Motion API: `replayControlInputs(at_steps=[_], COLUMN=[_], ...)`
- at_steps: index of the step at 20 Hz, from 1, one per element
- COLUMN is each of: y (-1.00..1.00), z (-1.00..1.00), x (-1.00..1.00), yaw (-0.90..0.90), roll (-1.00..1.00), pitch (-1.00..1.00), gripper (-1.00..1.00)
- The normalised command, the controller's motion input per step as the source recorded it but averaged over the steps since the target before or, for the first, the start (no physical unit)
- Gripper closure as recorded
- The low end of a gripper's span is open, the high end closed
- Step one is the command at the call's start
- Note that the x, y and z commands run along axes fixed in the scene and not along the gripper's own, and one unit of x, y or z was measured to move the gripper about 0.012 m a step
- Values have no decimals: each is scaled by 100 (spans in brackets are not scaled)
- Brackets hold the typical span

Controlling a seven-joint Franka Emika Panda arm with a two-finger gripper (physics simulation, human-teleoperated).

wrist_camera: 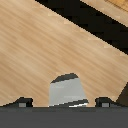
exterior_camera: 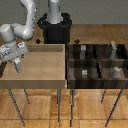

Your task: Place the milk carton into the appropriate compartment.

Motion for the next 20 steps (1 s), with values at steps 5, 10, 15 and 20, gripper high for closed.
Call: replayControlInputs(at_steps=[5,10,15,20], y=[0,0,0,0], z=[-20,0,40,100], x=[0,0,0,0], yaw=[0,0,0,0], roll=[0,0,0,0], pitch=[0,0,0,0], gripper=[100,100,100,100])
